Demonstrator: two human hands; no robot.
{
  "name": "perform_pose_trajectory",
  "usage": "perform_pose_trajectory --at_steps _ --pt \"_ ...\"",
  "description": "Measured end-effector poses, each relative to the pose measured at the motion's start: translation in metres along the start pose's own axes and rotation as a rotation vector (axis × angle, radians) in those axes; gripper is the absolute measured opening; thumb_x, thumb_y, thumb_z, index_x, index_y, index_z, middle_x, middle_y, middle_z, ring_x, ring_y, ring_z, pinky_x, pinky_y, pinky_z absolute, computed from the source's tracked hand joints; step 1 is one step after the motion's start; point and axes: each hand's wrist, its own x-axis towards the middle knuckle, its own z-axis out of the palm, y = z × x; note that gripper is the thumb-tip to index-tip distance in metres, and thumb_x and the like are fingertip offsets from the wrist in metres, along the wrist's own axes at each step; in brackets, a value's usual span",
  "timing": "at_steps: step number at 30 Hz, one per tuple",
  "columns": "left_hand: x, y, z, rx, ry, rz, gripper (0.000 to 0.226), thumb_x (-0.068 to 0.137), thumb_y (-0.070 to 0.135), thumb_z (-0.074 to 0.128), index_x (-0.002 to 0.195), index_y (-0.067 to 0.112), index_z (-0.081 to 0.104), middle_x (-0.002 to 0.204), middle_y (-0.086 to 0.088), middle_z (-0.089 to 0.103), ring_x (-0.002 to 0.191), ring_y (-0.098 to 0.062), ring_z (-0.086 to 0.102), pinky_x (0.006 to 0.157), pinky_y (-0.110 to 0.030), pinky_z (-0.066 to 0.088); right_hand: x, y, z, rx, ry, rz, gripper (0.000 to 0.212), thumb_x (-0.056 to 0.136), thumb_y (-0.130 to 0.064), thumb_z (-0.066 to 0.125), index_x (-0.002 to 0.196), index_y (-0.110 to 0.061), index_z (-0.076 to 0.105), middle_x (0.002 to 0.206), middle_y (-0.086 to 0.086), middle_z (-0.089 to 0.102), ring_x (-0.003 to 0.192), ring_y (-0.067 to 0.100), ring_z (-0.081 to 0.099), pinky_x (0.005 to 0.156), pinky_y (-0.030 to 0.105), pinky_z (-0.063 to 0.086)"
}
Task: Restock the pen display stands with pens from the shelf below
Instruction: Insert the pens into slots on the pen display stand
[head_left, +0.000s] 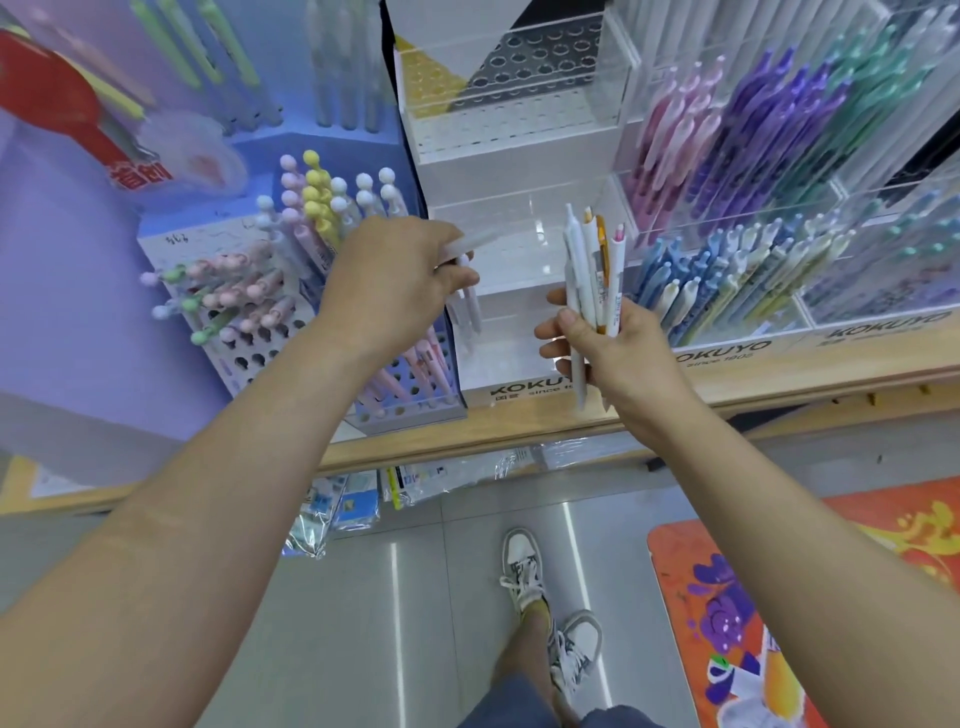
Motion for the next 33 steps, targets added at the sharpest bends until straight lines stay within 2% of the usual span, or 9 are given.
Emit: perform_pose_trajectory --at_steps 7,9,11,14,19,24,26,30,33 --pt "-0.006 0.0 0.013 0.063 -0.062 0.02 0.024 0.094 0.037 0.058 0.092 0.015 0.069 0.076 -0.003 0.065 0.076 -0.023 0.059 0.068 -0.038 0.048 -0.002 -0.001 0.005 -0.018 -0.024 -0.015 0.014 0.101 -0.016 0.051 0.111 -0.021 0.06 0.093 0.006 0.072 0.081 0.019 0.068 0.069 0.03 0.055" --pt "-0.004 -0.001 0.016 0.147 -0.097 0.077 0.026 0.098 0.034 0.05 0.089 0.017 0.066 0.083 -0.002 0.062 0.083 -0.023 0.056 0.066 -0.037 0.046 -0.002 -0.002 0.006 -0.018 -0.016 -0.017 0.014 0.101 -0.015 0.05 0.108 -0.024 0.057 0.094 0.007 0.072 0.08 0.02 0.067 0.067 0.031 0.053" --pt "-0.002 -0.002 0.019 0.198 -0.117 0.105 0.025 0.099 0.031 0.046 0.097 0.018 0.067 0.097 -0.002 0.058 0.093 -0.023 0.054 0.068 -0.038 0.045 -0.002 -0.003 0.006 -0.02 0.0 -0.014 0.012 0.102 -0.014 0.049 0.109 -0.022 0.055 0.094 0.006 0.072 0.08 0.02 0.067 0.067 0.03 0.052" --pt "0.001 0.0 0.021 0.172 -0.06 0.072 0.031 0.099 0.036 0.048 0.104 0.016 0.07 0.105 -0.002 0.058 0.095 -0.022 0.054 0.07 -0.036 0.042 -0.003 -0.004 0.004 -0.024 0.011 -0.007 0.011 0.102 -0.014 0.049 0.11 -0.019 0.055 0.093 0.004 0.073 0.079 0.019 0.067 0.066 0.03 0.052" --pt "0.01 0.001 0.022 0.124 -0.014 -0.057 0.031 0.095 0.039 0.055 0.092 0.012 0.07 0.097 -0.002 0.059 0.084 -0.018 0.051 0.07 -0.035 0.04 -0.004 -0.004 0.002 0.0 0.02 0.01 0.011 0.102 -0.015 0.05 0.11 -0.017 0.057 0.092 0.005 0.073 0.076 0.016 0.067 0.068 0.03 0.053" --pt "0.008 0.001 0.024 0.219 -0.074 -0.031 0.033 0.096 0.039 0.053 0.087 0.011 0.066 0.087 0.002 0.047 0.087 -0.024 0.055 0.068 -0.036 0.041 -0.005 -0.006 0.002 0.077 0.014 0.061 0.02 0.1 -0.016 0.051 0.118 -0.012 0.06 0.086 0.005 0.063 0.075 0.015 0.067 0.073 0.032 0.057" --pt "0.011 0.002 0.022 0.254 -0.089 -0.024 0.03 0.095 0.04 0.054 0.089 0.013 0.065 0.088 0.003 0.046 0.089 -0.025 0.055 0.065 -0.035 0.04 -0.007 -0.009 0.002 0.161 -0.036 0.114 0.024 0.101 -0.016 0.05 0.122 -0.01 0.061 0.082 0.006 0.061 0.077 0.017 0.067 0.072 0.032 0.058" --pt "0.007 0.006 0.02 0.285 -0.067 -0.02 0.026 0.093 0.04 0.057 0.103 0.018 0.066 0.099 -0.001 0.058 0.092 -0.024 0.057 0.064 -0.035 0.041 -0.014 -0.02 -0.001 0.4 -0.2 0.225 0.03 0.1 -0.016 0.047 0.127 -0.007 0.059 0.079 0.006 0.066 0.067 0.015 0.064 0.058 0.023 0.053" --pt "-0.004 0.013 0.015 0.08 0.066 -0.103 0.026 0.094 0.041 0.056 0.095 0.019 0.069 0.089 0.001 0.065 0.084 -0.019 0.059 0.063 -0.033 0.041 -0.022 -0.026 -0.002 0.471 -0.308 0.254 0.033 0.094 -0.02 0.05 0.123 -0.009 0.061 0.082 0.009 0.069 0.058 0.014 0.057 0.049 0.019 0.046"
